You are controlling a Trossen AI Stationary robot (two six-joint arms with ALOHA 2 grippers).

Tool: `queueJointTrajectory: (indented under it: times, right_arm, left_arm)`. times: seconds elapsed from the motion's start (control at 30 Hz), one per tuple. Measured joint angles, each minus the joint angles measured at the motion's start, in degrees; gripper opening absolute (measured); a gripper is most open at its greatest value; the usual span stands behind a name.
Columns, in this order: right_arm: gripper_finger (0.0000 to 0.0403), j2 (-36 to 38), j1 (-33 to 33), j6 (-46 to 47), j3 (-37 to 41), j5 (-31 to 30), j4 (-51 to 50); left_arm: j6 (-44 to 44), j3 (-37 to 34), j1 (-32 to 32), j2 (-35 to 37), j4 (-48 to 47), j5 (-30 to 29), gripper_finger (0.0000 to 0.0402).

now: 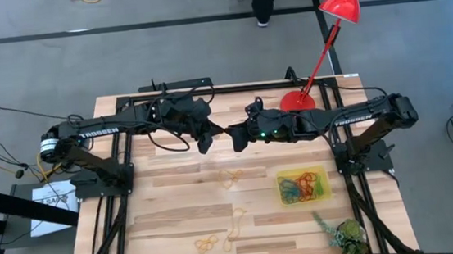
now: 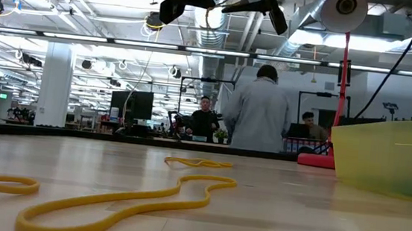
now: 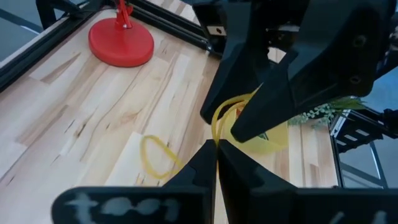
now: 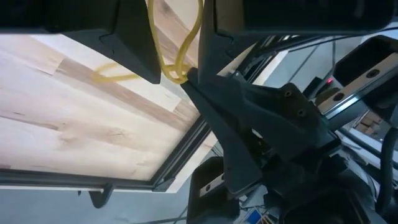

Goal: Pick and place items into bin
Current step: Put the yellow rubber band into the yellow bin

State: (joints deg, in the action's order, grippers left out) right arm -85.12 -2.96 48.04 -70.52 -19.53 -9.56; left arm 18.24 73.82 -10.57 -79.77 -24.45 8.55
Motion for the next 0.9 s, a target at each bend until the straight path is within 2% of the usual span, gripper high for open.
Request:
queueJointTrajectory:
  times: [0.17,0.4,0.63,0.9]
  right_arm:
    - [0.0081,0.0,0.0,-0.1,0.0,0.0,0.0]
    - [0.0008,0.0,0.0,-2.0,0.0,0.0,-0.5]
    - [0.0005,0.0,0.0,-1.6,0.0,0.0,-3.0]
    - [0.0003,-0.5,0.0,-1.3,0.0,0.0,-6.1]
  left_arm:
    - [0.0,0.0,0.0,0.0,0.3,0.0,0.0000]
    - [-0.8,0.0,0.0,0.0,-0.5,0.2,0.0000]
    - [-2.7,0.0,0.0,0.0,-0.5,-0.1,0.0006]
    - [-3.7,0.0,0.0,0.0,-0.5,-0.2,0.0066]
